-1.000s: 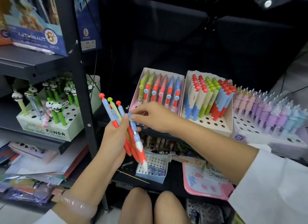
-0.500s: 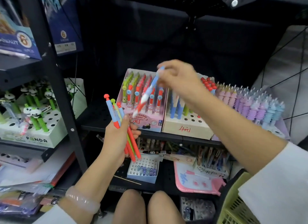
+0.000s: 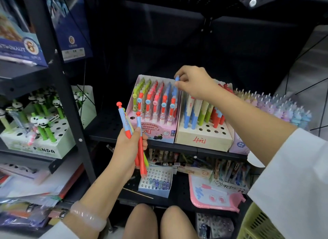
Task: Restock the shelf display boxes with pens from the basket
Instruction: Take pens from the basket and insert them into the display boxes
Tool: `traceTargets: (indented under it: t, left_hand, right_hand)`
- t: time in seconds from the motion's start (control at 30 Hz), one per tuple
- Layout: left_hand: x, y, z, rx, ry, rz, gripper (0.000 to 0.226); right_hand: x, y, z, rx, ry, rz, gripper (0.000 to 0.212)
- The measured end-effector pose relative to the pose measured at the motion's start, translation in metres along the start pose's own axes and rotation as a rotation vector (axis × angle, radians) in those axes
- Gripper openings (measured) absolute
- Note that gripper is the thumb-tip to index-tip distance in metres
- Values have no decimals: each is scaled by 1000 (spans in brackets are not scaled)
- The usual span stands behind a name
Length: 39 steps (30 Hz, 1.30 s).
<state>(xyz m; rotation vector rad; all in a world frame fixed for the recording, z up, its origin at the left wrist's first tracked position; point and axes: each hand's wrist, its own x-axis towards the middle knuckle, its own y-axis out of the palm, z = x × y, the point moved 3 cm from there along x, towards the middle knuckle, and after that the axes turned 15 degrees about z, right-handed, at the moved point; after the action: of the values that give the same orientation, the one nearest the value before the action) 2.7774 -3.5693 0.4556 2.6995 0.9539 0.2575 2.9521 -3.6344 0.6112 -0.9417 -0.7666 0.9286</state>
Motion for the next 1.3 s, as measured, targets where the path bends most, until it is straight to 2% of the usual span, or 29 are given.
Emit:
traceTargets:
  t: [0.1, 0.23, 0.47, 0.53, 0.57, 0.63, 0.67, 0.73, 0.83, 0.9, 1.0, 1.1, 1.2, 1.3]
  left_hand:
    - [-1, 1, 0, -7, 11, 7, 10]
    - [-2, 5, 0, -36, 12, 24, 11]
    - [-6, 5, -4, -11, 18, 9, 11]
    - [-7, 4, -7, -9, 27, 18, 11]
    - [-8, 5, -8, -8, 34, 23, 11]
    - [-10, 7, -11, -5, 52, 37, 11]
    - [-11, 9, -12, -4, 63, 48, 12]
    - [-12, 13, -14, 3, 80, 72, 13]
    - [-13, 22, -15, 5, 96, 97, 16]
    - [-14, 30, -14, -9, 101, 114, 15]
    - [-15, 47, -7, -43, 49, 167, 19]
    - [-16, 63, 0, -67, -11, 220, 21]
    - [-14, 73, 6, -60, -40, 237, 20]
    - [-10, 80, 12, -81, -77, 221, 20]
  right_hand:
    - [4, -2, 0, 26, -17, 34, 16]
    - [6, 2, -4, 22, -20, -5, 11]
    - [2, 17, 2, -425, -12, 176, 27]
    - [-2, 17, 6, -508, -17, 127, 31]
    - [-5, 16, 11, -505, -39, 40, 32]
    - [-17, 15, 26, -381, -123, -144, 29]
    - [-23, 18, 34, -278, -164, -159, 27]
    - [-33, 34, 46, -75, -184, -17, 24]
    - [-48, 62, 45, 221, -56, 271, 24]
    - [-58, 73, 35, 387, 4, 320, 22]
    - [-70, 69, 16, 495, 37, 190, 16]
    - [-80, 39, -10, 596, 41, -80, 13]
    - [-92, -2, -39, 408, 21, -412, 15]
    - [-99, -23, -68, 132, 46, -562, 11]
